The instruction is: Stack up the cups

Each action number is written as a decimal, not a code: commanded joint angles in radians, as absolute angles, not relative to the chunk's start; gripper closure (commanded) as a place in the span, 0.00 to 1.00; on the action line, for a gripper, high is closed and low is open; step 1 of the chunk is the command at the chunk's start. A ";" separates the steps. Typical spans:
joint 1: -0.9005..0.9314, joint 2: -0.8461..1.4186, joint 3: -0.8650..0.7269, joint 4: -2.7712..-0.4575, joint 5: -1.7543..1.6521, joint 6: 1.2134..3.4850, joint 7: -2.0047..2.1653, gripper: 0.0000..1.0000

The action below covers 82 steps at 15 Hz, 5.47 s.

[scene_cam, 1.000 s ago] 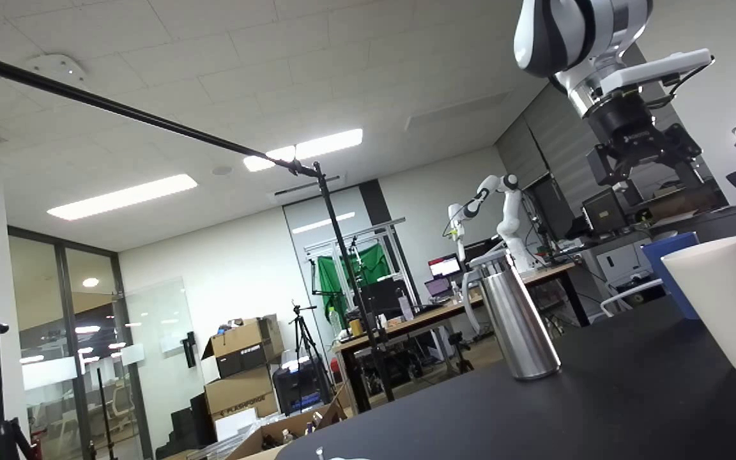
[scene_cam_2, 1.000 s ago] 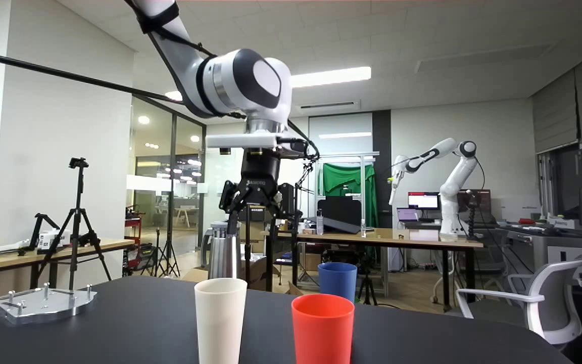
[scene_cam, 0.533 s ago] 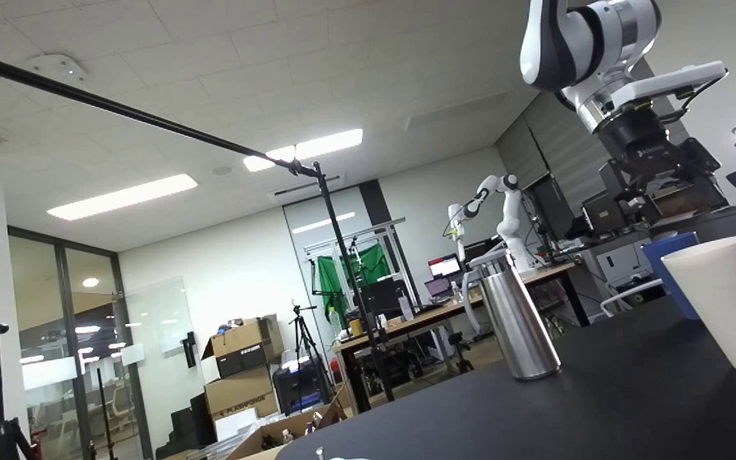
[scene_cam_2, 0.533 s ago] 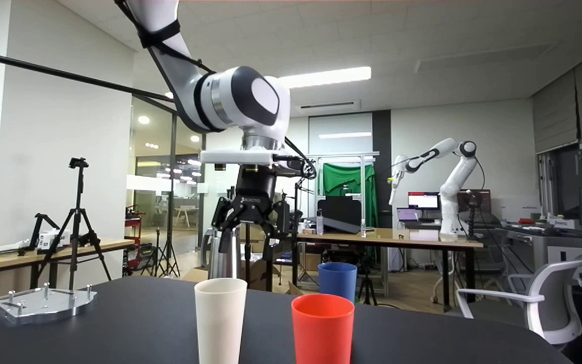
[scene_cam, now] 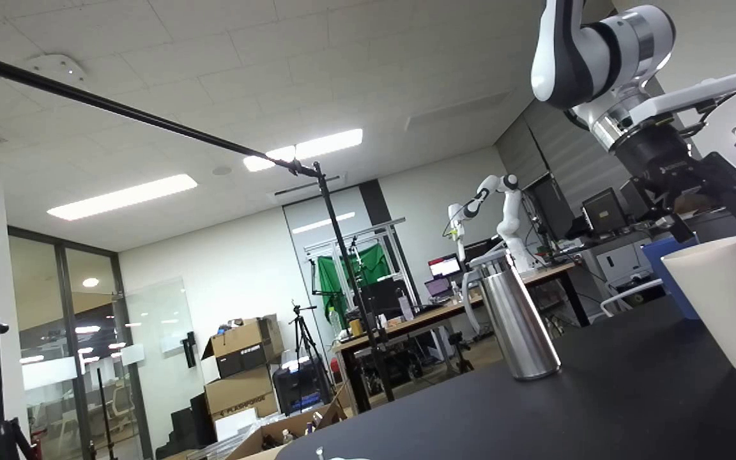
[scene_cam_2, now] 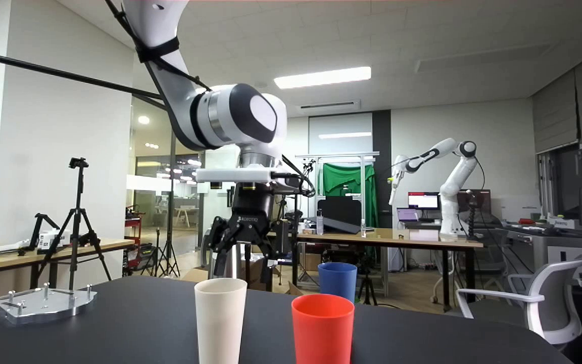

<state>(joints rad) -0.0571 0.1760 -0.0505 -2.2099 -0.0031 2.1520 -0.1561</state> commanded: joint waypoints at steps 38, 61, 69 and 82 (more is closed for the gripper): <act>-0.179 0.154 -0.150 -1.796 0.026 1.734 -0.157 0.99; -0.237 0.236 -0.205 -1.787 -0.032 1.663 -0.146 0.99; -0.243 0.213 -0.217 -1.805 -0.041 1.675 -0.140 0.99; -0.260 0.229 -0.225 -1.837 -0.030 1.681 -0.147 0.99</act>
